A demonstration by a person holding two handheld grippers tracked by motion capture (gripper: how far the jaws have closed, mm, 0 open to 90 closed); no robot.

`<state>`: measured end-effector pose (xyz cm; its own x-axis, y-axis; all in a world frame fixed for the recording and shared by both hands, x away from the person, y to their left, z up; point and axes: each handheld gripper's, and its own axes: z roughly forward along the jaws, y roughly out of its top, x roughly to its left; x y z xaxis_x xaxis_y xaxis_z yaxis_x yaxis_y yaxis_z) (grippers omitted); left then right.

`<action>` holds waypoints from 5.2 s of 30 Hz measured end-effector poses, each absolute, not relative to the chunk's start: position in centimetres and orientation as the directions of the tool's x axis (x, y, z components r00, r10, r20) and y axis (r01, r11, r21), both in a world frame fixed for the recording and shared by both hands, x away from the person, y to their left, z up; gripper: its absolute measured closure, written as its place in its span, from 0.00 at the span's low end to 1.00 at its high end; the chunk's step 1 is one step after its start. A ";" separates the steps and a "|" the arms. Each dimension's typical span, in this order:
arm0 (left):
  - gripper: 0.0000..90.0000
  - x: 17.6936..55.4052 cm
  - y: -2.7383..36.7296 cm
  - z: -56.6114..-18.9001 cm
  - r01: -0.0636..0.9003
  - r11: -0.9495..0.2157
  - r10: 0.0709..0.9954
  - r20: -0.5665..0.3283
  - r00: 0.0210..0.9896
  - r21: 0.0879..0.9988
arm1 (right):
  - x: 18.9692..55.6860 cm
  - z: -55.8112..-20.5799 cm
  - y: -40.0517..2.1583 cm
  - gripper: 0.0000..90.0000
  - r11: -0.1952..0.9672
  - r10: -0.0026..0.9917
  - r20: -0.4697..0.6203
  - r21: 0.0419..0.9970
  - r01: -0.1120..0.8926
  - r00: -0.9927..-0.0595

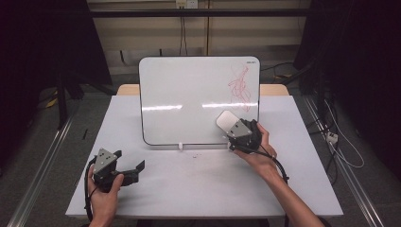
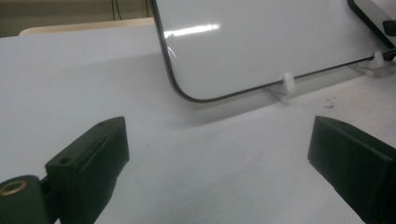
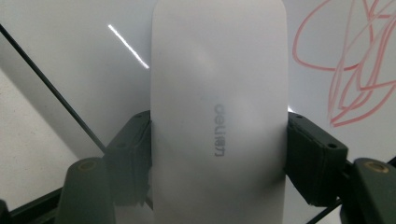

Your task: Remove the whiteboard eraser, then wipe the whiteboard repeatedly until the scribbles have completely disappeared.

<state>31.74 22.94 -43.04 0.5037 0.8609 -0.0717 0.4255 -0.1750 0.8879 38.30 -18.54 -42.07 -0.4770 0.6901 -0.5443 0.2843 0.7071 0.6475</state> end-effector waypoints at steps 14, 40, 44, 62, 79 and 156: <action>0.06 32.0 23.1 -43.2 0.430 -0.179 0.862 -0.070 0.502 0.885 | 38.4 -41.9 -18.8 0.36 0.691 0.702 -0.516 0.661 0.293 -0.491; 0.06 31.6 23.5 -43.2 0.437 -0.171 0.867 -0.076 0.492 0.883 | 37.4 -40.2 -20.5 0.36 0.526 0.790 -0.313 0.787 0.322 -0.527; 0.06 31.6 23.6 -43.2 0.433 -0.168 0.869 -0.074 0.489 0.885 | 37.0 -40.0 -20.6 0.36 0.517 0.795 -0.315 0.800 0.306 -0.518; 0.06 31.8 23.9 -43.3 0.442 -0.164 0.874 -0.078 0.479 0.882 | 35.9 -37.7 -21.5 0.36 0.469 0.823 -0.324 0.851 0.237 -0.466; 0.06 32.1 23.5 -43.4 0.450 -0.181 0.869 -0.072 0.490 0.875 | 38.1 -35.2 -22.2 0.36 0.461 0.849 -0.365 0.864 0.200 -0.381; 0.05 32.0 23.3 -43.3 0.449 -0.183 0.872 -0.067 0.485 0.874 | 44.0 -36.5 -20.0 0.36 0.503 0.850 -0.413 0.821 0.271 -0.326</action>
<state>31.98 23.33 -43.35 0.4846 0.8722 -0.0666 0.4495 -0.1830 0.8744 44.01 -20.03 -36.45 -0.3259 0.8504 -0.4129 0.2709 0.5025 0.8210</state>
